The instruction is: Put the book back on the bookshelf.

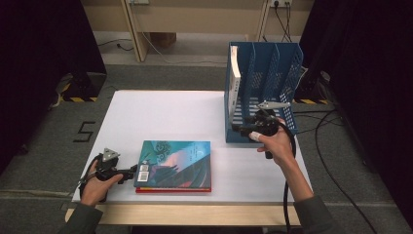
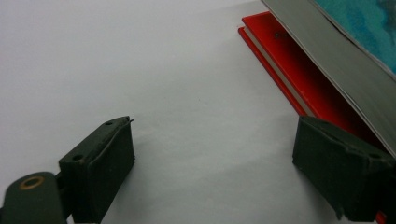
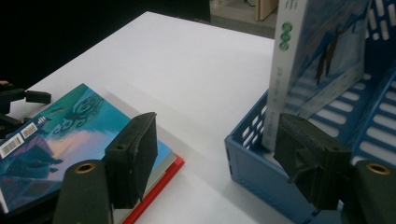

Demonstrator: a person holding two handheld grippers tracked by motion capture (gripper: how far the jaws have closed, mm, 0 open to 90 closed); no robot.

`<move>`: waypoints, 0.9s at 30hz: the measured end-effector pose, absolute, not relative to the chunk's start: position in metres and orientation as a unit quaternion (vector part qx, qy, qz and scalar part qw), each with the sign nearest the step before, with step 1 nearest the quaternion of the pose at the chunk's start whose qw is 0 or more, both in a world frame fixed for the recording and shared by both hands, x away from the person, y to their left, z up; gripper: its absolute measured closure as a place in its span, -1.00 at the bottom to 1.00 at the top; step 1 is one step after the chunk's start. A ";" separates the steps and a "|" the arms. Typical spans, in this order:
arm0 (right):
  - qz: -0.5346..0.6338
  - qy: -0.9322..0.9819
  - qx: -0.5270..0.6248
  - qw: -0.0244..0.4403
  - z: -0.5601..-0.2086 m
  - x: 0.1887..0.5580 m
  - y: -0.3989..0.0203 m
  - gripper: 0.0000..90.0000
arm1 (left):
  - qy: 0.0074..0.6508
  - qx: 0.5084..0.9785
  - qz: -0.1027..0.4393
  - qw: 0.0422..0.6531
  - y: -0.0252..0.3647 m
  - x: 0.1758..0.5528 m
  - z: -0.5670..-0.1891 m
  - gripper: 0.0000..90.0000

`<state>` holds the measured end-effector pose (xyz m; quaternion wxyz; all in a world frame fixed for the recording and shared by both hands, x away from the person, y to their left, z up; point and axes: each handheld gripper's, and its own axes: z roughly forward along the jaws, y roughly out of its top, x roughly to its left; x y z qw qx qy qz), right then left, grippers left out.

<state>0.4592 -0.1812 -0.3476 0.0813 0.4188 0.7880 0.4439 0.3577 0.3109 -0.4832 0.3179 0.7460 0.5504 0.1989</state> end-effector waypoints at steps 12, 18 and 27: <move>0.448 0.792 0.410 0.069 -0.378 0.436 -0.171 -0.37 | 0.551 0.745 0.199 0.319 0.311 0.358 -0.483 -0.74; 0.449 0.796 0.402 0.063 -0.385 0.429 -0.165 -0.38 | 0.551 0.745 0.198 0.319 0.311 0.358 -0.483 -0.74; 0.451 0.787 0.420 0.030 -0.400 0.423 -0.159 -0.36 | 0.551 0.745 0.198 0.319 0.311 0.358 -0.483 -0.74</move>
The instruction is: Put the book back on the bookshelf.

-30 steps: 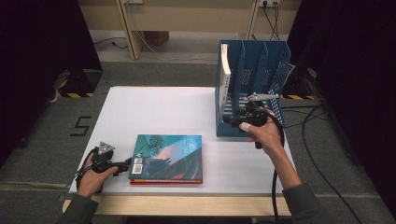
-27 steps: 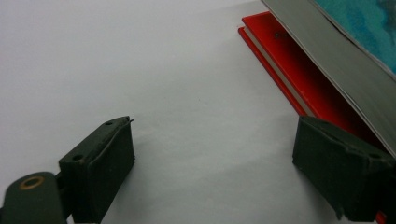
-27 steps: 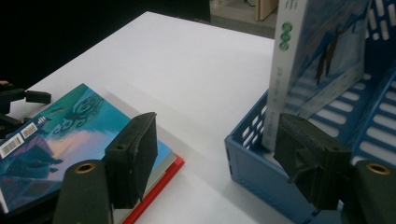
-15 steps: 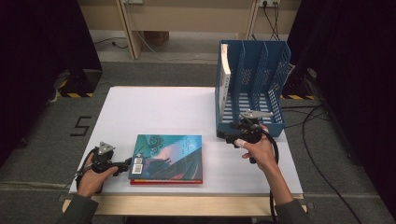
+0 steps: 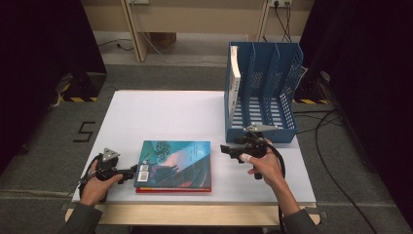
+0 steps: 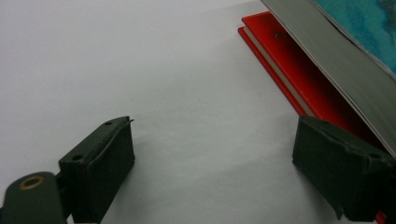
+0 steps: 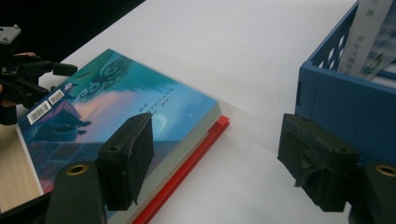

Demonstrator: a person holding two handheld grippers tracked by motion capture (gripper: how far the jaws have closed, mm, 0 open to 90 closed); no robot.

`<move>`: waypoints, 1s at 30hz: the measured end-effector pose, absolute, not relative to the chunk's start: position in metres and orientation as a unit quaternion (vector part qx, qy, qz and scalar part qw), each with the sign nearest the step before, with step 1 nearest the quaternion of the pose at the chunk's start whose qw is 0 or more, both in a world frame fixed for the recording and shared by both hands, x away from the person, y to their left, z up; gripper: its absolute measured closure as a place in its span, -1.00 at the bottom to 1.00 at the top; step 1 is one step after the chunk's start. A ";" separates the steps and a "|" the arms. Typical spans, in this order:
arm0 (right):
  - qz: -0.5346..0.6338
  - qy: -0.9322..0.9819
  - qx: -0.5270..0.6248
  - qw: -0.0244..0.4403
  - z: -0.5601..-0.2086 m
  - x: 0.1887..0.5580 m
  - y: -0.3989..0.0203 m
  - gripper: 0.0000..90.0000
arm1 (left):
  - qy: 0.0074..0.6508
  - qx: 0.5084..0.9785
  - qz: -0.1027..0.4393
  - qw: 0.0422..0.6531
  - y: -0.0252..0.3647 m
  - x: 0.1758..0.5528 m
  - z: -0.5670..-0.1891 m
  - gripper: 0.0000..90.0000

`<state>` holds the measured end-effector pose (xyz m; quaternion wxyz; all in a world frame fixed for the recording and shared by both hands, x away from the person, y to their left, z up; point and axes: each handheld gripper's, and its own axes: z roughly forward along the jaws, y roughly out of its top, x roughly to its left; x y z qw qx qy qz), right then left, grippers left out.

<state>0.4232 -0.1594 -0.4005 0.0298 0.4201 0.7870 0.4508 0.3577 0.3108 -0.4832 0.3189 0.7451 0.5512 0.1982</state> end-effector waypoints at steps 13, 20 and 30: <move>0.424 0.796 0.432 0.016 -0.418 0.421 -0.154 -0.40 | 0.551 0.745 0.198 0.319 0.311 0.358 -0.483 -0.74; 0.419 0.803 0.422 0.014 -0.420 0.417 -0.149 -0.44 | 0.551 0.745 0.198 0.319 0.311 0.358 -0.483 -0.74; 0.416 0.810 0.413 0.010 -0.426 0.413 -0.146 -0.45 | 0.551 0.745 0.198 0.319 0.311 0.358 -0.483 -0.74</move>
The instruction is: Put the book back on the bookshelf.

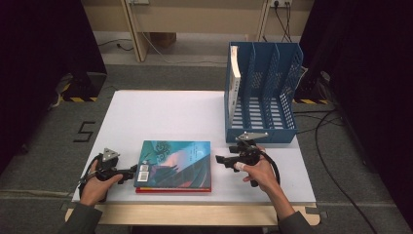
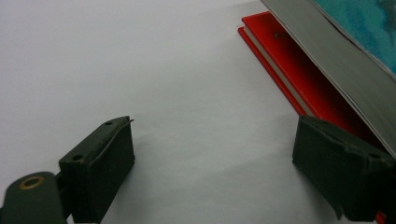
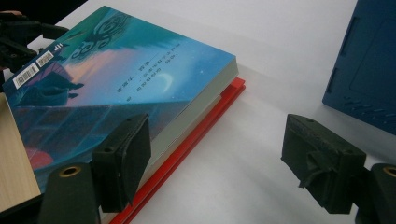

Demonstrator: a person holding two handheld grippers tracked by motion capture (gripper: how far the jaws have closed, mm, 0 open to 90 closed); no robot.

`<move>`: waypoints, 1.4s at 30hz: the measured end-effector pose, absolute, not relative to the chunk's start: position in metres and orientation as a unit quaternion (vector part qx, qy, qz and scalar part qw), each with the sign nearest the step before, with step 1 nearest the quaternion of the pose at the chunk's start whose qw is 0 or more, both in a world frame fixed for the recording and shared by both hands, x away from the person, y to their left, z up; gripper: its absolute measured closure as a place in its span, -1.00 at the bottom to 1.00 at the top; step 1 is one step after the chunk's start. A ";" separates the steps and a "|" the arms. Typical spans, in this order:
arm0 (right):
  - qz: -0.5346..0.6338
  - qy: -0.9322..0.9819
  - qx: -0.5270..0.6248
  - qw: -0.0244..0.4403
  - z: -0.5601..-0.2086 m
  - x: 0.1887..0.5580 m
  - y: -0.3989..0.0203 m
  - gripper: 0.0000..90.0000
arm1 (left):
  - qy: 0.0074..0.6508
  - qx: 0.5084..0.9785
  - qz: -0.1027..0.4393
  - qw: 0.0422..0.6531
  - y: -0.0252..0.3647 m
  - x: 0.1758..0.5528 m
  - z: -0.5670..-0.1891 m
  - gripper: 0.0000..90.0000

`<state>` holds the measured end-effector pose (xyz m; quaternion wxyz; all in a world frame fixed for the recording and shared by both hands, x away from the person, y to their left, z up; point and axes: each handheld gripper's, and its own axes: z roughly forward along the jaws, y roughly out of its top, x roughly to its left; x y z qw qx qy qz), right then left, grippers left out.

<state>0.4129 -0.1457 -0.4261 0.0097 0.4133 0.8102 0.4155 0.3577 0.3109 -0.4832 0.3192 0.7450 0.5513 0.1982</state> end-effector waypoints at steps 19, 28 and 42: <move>0.419 0.809 0.412 -0.014 -0.434 0.397 -0.138 -0.46 | 0.562 0.721 0.194 0.355 0.316 0.355 -0.472 -0.66; 0.418 0.810 0.410 -0.036 -0.442 0.388 -0.128 -0.48 | 0.544 0.727 0.186 0.375 0.309 0.351 -0.466 -0.65; 0.418 0.812 0.403 -0.064 -0.450 0.390 -0.118 -0.48 | 0.533 0.738 0.162 0.381 0.300 0.345 -0.460 0.12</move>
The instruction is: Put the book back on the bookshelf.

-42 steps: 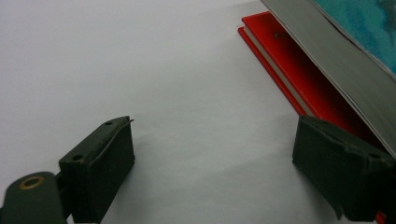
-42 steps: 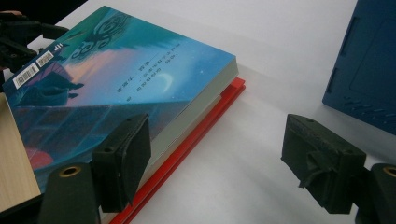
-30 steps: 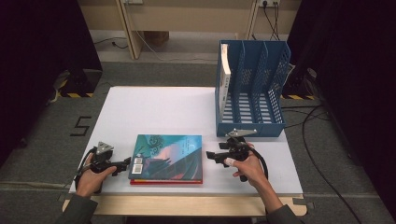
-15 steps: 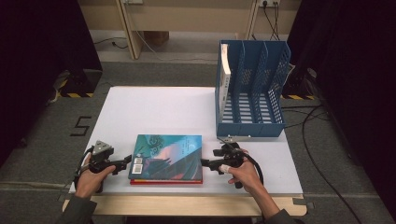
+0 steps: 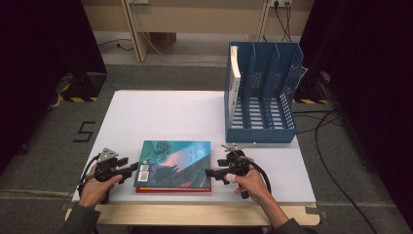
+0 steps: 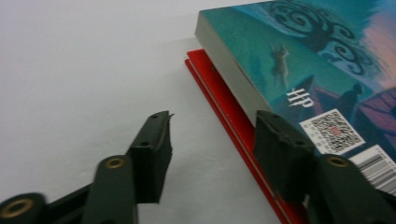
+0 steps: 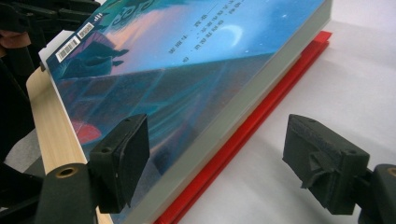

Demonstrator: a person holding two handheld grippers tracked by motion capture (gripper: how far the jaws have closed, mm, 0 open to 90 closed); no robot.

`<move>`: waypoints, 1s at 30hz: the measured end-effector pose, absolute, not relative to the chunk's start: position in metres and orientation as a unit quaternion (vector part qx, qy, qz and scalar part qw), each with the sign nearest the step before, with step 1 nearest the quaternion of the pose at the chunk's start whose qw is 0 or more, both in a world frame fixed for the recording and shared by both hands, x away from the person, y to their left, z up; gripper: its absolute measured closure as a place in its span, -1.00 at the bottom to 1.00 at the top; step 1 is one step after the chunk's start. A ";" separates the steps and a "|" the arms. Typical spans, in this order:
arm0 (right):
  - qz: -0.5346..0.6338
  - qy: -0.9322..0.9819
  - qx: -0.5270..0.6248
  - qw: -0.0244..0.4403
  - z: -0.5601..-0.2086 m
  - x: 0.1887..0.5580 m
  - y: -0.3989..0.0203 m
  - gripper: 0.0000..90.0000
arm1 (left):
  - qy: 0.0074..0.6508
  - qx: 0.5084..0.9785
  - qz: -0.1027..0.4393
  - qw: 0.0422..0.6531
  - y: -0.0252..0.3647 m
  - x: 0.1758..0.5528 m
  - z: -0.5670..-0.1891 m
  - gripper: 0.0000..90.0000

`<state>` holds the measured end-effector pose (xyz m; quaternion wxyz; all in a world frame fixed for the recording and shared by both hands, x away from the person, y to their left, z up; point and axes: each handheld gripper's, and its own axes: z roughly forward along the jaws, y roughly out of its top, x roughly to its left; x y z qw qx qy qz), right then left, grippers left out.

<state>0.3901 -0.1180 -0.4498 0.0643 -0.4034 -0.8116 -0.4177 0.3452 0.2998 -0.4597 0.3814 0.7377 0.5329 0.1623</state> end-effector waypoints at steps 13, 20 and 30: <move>-0.403 -0.811 -0.417 0.078 -0.456 0.395 -0.115 -0.70 | 0.489 0.765 0.135 0.397 0.277 0.336 -0.452 -0.06; -0.413 -0.793 -0.440 0.085 -0.458 0.402 -0.130 -0.54 | 0.489 0.776 0.142 0.372 0.271 0.336 -0.455 -0.35; -0.412 -0.789 -0.445 0.099 -0.462 0.406 -0.130 -0.62 | 0.491 0.774 0.142 0.374 0.273 0.338 -0.456 -0.50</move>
